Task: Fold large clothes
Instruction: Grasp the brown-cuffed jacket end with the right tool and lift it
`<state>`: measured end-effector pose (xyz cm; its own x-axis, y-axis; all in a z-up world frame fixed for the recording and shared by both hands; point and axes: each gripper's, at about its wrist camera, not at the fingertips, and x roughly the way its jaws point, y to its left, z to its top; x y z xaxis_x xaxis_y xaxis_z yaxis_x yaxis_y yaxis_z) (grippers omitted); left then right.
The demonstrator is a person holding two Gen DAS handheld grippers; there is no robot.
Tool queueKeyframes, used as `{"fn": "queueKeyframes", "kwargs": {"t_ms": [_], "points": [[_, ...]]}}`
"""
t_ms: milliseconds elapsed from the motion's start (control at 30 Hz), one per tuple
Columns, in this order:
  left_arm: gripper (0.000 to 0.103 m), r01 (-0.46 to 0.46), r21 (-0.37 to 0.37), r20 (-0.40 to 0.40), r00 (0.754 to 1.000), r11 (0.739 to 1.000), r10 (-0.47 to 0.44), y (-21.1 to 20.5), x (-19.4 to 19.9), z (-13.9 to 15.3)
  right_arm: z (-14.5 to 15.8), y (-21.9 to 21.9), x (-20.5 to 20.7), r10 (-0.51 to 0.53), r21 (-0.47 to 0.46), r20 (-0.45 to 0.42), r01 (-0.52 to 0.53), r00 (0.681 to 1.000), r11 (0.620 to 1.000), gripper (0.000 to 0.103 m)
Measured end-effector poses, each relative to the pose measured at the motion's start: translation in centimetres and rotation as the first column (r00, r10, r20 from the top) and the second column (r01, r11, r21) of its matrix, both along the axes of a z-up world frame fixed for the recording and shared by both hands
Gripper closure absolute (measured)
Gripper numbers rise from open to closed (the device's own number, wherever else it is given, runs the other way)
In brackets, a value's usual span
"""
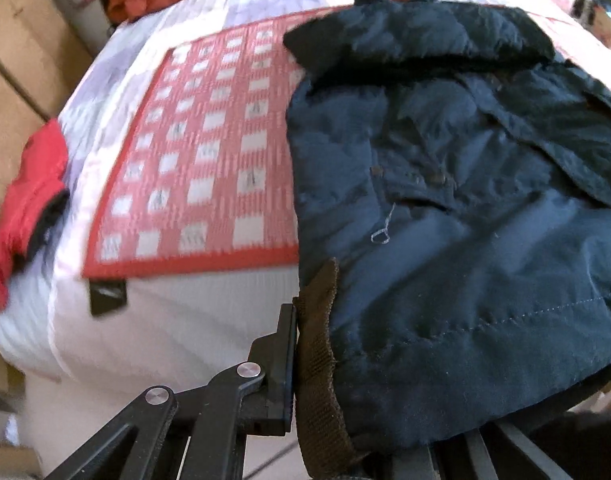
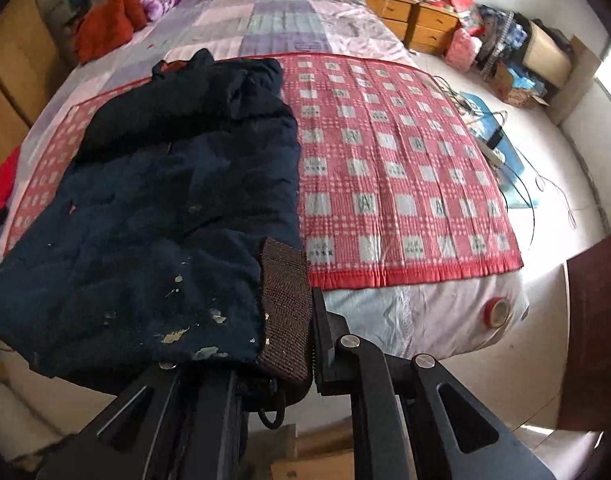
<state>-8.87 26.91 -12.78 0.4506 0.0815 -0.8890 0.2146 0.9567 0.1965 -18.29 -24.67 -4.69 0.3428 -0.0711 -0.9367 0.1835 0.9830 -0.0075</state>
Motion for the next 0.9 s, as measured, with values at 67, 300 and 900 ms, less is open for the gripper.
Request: {"fn": "queueKeyframes", "kwargs": {"t_ms": [67,300,900], "points": [[0.092,0.011,0.009,0.016,1.0,1.0,-0.011,-0.1,2.3,1.8,2.2,-0.1,2.2,0.013,0.014,0.018,-0.013,1.0,1.0,0.09],[0.092,0.006,0.015,0.051,0.999,1.0,-0.006,-1.3,16.1,7.9,7.7,-2.4,14.0,0.053,0.079,0.119,-0.063,0.991,0.995,0.09],[0.092,-0.088,0.127,-0.098,0.99,0.988,0.1,-6.4,52.1,-2.1,-2.0,-7.9,50.8,-0.034,0.093,0.087,0.025,0.996,0.995,0.09]]}}
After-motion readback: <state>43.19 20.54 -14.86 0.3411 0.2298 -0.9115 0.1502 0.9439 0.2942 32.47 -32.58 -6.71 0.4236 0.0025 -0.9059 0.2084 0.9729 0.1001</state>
